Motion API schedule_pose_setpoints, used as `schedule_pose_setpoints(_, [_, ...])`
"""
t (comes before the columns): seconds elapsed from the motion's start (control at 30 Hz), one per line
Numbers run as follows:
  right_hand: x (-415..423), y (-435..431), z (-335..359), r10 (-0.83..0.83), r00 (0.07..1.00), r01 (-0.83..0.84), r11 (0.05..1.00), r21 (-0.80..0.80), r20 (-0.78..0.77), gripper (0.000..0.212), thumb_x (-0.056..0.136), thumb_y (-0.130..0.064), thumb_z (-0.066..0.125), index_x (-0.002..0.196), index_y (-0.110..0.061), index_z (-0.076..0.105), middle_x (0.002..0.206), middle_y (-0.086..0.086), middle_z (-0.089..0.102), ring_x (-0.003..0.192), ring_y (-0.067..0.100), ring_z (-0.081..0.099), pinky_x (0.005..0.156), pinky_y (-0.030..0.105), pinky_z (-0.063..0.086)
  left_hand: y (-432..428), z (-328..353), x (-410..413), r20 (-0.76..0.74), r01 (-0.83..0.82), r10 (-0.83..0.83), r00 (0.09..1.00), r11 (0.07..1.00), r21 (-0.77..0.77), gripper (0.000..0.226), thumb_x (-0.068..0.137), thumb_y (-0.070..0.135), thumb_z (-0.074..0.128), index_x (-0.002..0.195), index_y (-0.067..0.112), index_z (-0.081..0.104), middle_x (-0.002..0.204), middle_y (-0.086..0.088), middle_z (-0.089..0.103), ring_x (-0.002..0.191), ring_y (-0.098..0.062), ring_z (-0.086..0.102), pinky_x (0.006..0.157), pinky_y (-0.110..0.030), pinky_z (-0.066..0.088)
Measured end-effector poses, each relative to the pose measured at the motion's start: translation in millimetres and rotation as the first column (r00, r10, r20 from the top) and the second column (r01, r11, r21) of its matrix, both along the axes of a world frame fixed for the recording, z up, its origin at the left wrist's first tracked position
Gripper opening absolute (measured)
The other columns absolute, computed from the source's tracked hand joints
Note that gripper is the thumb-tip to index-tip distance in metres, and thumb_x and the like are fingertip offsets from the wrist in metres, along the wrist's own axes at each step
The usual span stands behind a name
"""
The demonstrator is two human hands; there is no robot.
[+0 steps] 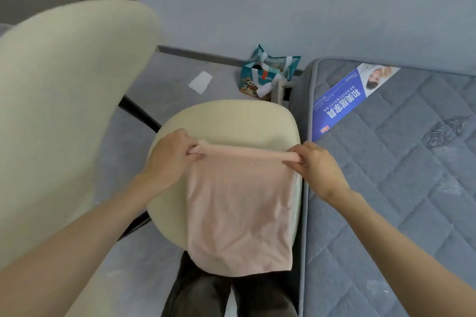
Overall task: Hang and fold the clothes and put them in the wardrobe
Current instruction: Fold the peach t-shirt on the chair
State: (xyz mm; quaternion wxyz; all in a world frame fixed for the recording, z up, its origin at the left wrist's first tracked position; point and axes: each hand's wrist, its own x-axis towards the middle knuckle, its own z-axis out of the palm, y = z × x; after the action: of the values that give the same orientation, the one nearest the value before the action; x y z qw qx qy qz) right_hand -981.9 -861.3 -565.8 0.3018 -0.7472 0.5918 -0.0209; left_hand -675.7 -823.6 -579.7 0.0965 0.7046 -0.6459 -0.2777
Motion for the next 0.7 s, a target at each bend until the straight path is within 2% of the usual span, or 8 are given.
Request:
schedule_pose_setpoints(0.13, [4.1,-30.7,62.5,-0.041,0.998,0.05,0.98,-0.191,0.052,0.02,0.089,-0.032,0.065,0.101,-0.016,0.066,0.091,-0.001,0.053,0.091,0.02,0.051,0.065,0.032,0.038,-19.9,65.0,0.2,0.033,0.03,-0.022,0.999,0.964,-0.265,0.018,0.085,0.017,0.069,0.079,0.005,0.057,0.085,0.0,0.038,0.071,-0.018,0.042,0.059,-0.033,0.036])
schedule_pose_setpoints(0.23, [11.0,-57.8,113.8,-0.054,0.986,0.103,0.938,-0.331,0.155,0.021,0.088,-0.026,0.065,0.103,-0.011,0.066,0.101,0.003,0.05,0.098,0.028,0.051,0.072,0.038,0.044,-38.2,113.4,0.5,0.051,0.004,0.021,0.998,0.898,-0.441,0.014,0.086,0.007,0.065,0.082,0.001,0.053,0.106,-0.012,0.042,0.09,-0.028,0.049,0.071,-0.04,0.045])
schedule_pose_setpoints(0.3, [14.2,-69.7,143.7,-0.032,0.981,0.112,0.898,-0.426,0.191,0.021,0.088,-0.023,0.066,0.103,-0.008,0.065,0.116,0.008,0.049,0.108,0.03,0.047,0.076,0.045,0.048,-47.5,140.8,2.1,0.033,0.003,0.016,0.999,0.859,-0.511,0.01,0.089,0.005,0.06,0.084,0.003,0.052,0.13,-0.011,0.043,0.111,-0.029,0.047,0.082,-0.034,0.044])
schedule_pose_setpoints(0.37, [13.1,-75.8,166.3,0.011,0.984,0.079,0.865,-0.495,0.176,0.019,0.088,-0.019,0.066,0.102,-0.006,0.063,0.132,0.01,0.048,0.118,0.03,0.044,0.082,0.043,0.048,-53.0,159.4,3.4,0.023,0.016,-0.004,1.0,0.831,-0.556,0.004,0.09,0.003,0.056,0.089,0.004,0.053,0.139,-0.007,0.045,0.12,-0.024,0.044,0.09,-0.026,0.038])
schedule_pose_setpoints(0.47, [7.6,-75.1,181.7,0.099,0.988,-0.019,0.835,-0.55,0.116,0.02,0.085,-0.007,0.065,0.103,-0.002,0.06,0.133,0.012,0.054,0.122,0.031,0.047,0.094,0.039,0.042,-49.9,169.6,2.2,-0.05,-0.004,-0.026,0.998,0.85,-0.527,0.03,0.089,-0.003,0.055,0.119,0.003,0.055,0.118,-0.01,0.057,0.107,-0.021,0.05,0.089,-0.017,0.034])
schedule_pose_setpoints(0.53, [4.3,-66.9,178.1,0.132,0.989,-0.078,0.855,-0.513,0.068,0.031,0.082,0.0,0.063,0.113,0.002,0.057,0.121,0.016,0.059,0.117,0.036,0.051,0.093,0.045,0.043,-40.8,165.6,-0.6,-0.078,0.003,-0.043,0.996,0.892,-0.452,0.046,0.087,-0.008,0.054,0.132,0.005,0.051,0.111,-0.013,0.058,0.1,-0.024,0.054,0.088,-0.02,0.036])
schedule_pose_setpoints(0.63, [-2.3,-44.0,154.2,0.204,0.979,-0.186,0.89,-0.416,-0.003,0.033,0.077,0.005,0.059,0.109,0.006,0.052,0.102,0.02,0.056,0.089,0.037,0.052,0.076,0.044,0.043,-21.8,137.0,-9.1,-0.067,0.037,-0.061,0.996,0.946,-0.323,0.034,0.089,-0.011,0.051,0.121,-0.001,0.054,0.125,-0.018,0.059,0.114,-0.031,0.055,0.098,-0.036,0.042])
schedule_pose_setpoints(0.7, [-9.7,-24.7,128.5,0.237,0.971,-0.238,0.924,-0.298,-0.041,0.028,0.075,0.006,0.056,0.102,0.001,0.05,0.099,0.016,0.054,0.084,0.031,0.045,0.083,0.043,0.037,-3.6,112.4,-13.4,-0.14,0.023,-0.047,0.989,0.985,-0.172,0.017,0.093,-0.005,0.045,0.102,0.008,0.053,0.128,-0.012,0.059,0.122,-0.028,0.051,0.101,-0.038,0.042])
